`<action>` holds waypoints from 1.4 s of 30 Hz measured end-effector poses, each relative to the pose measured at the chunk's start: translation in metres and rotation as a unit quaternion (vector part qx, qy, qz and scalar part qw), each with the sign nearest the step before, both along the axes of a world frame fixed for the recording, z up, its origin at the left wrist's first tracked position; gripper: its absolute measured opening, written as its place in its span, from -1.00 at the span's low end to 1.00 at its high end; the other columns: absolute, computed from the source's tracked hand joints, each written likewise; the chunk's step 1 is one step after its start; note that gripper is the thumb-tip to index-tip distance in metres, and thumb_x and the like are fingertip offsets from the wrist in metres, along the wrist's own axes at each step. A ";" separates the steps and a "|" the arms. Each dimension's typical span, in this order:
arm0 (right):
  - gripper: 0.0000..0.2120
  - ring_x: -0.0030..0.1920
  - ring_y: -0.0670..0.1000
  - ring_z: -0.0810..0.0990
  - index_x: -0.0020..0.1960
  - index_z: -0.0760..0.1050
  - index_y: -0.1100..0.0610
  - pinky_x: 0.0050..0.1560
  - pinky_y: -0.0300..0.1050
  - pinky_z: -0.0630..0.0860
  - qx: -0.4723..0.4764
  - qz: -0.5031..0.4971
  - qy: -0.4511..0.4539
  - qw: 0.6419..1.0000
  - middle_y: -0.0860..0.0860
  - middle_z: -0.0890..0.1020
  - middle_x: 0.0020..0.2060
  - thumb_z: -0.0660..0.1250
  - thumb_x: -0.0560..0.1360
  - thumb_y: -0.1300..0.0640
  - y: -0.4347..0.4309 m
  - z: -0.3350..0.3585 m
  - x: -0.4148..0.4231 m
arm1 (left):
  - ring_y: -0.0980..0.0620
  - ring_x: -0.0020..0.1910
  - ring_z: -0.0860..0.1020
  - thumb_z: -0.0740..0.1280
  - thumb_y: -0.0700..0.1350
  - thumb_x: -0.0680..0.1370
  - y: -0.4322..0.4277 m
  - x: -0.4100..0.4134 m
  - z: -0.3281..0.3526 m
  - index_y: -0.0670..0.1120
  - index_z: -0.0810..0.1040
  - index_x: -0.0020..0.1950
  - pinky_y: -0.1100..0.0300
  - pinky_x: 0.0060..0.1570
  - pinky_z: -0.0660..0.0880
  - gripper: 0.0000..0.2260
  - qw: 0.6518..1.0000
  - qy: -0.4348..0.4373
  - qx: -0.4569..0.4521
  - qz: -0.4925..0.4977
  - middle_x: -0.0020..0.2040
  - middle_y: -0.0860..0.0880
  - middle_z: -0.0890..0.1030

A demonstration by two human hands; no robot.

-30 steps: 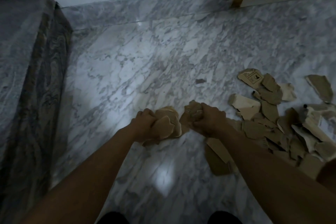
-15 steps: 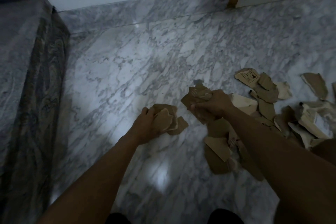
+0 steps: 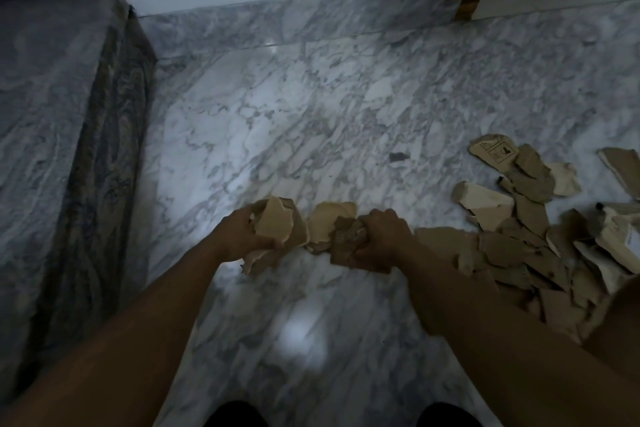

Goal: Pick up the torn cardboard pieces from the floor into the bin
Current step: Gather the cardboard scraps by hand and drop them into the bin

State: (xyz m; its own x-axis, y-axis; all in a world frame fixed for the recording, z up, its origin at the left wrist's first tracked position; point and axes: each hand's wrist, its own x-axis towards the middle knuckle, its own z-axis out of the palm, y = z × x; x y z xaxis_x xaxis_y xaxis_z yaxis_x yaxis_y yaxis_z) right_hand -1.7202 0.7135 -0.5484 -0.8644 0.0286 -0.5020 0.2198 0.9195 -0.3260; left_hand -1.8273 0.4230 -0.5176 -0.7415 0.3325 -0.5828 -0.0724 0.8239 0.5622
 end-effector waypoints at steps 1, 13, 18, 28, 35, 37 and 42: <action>-0.45 0.15 0.15 0.51 0.17 0.49 -0.04 0.11 0.03 0.49 0.000 0.005 -0.006 1.000 0.03 0.53 0.12 0.48 0.26 -0.25 0.001 -0.001 -0.002 | -0.03 -0.08 0.62 0.58 0.20 0.11 0.000 0.001 0.000 0.04 0.56 0.19 0.17 -0.20 0.53 -0.31 1.000 -0.010 -0.013 0.002 -0.02 0.01 0.66; -0.67 -0.05 0.05 0.65 -0.08 0.62 0.06 -0.15 -0.14 0.50 -0.031 -0.046 -0.097 0.994 -0.01 0.63 -0.16 0.61 0.26 -0.05 0.053 0.034 0.005 | 0.02 -0.15 0.65 0.48 0.26 0.20 0.081 0.000 0.000 -0.05 0.64 -0.01 0.04 -0.22 0.63 -0.49 0.995 -0.003 0.039 -0.092 -0.15 -0.02 0.66; -0.59 -0.13 0.16 0.52 -0.14 0.34 0.04 -0.22 -0.12 0.28 0.077 -0.054 0.096 0.991 0.06 0.43 -0.16 0.52 0.33 -0.13 0.072 0.037 0.012 | 0.09 -0.35 0.52 0.46 0.19 0.33 0.123 0.022 -0.009 -0.06 0.51 -0.25 0.27 -0.43 0.35 -0.66 0.994 0.100 0.019 -0.048 -0.33 0.05 0.52; -0.58 -0.06 0.15 0.64 0.10 0.61 0.13 -0.10 -0.01 0.55 0.002 -0.150 0.086 0.985 0.11 0.68 -0.03 0.46 0.36 -0.12 0.063 0.027 0.011 | -0.04 0.32 0.48 0.57 0.01 0.38 0.104 -0.005 0.018 -0.02 0.33 0.49 0.21 0.13 0.39 -0.26 0.993 0.063 0.104 -0.001 0.39 -0.03 0.48; -0.74 -0.18 0.11 0.65 -0.19 0.56 0.06 -0.27 -0.14 0.53 -0.044 -0.030 -0.065 0.996 0.04 0.63 -0.24 0.56 0.26 -0.04 0.012 0.051 -0.052 | -0.13 0.02 0.62 0.46 0.20 0.21 0.029 -0.034 0.034 -0.12 0.61 0.10 0.16 -0.16 0.47 -0.42 0.997 0.058 -0.044 0.007 -0.04 -0.11 0.64; -0.43 0.08 0.14 0.57 0.01 0.56 0.03 -0.01 -0.02 0.57 0.000 0.046 -0.062 0.997 0.09 0.57 0.09 0.52 0.11 -0.24 -0.015 0.032 -0.063 | -0.10 -0.09 0.64 0.26 0.36 0.14 0.014 -0.024 0.026 -0.10 0.64 -0.05 0.18 -0.22 0.46 -0.36 0.995 0.054 -0.073 -0.035 -0.18 -0.08 0.63; -0.29 0.41 0.18 0.31 0.39 0.41 -0.01 0.37 0.21 0.33 0.074 0.159 0.015 0.984 0.03 0.33 0.42 0.52 0.32 -0.17 -0.051 0.008 -0.061 | -0.04 -0.19 0.63 0.13 0.50 0.17 -0.004 -0.011 0.000 0.11 0.59 -0.11 0.19 -0.25 0.52 -0.41 0.992 0.098 -0.068 -0.036 -0.24 -0.02 0.62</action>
State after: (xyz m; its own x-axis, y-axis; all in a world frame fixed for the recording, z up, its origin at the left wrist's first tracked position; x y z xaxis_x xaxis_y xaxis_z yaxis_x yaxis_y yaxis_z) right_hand -1.7815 0.6621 -0.5406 -0.8564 -0.1747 -0.4859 -0.0943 0.9781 -0.1855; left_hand -1.8383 0.4193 -0.5172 -0.8218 0.3165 -0.4738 0.0889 0.8925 0.4422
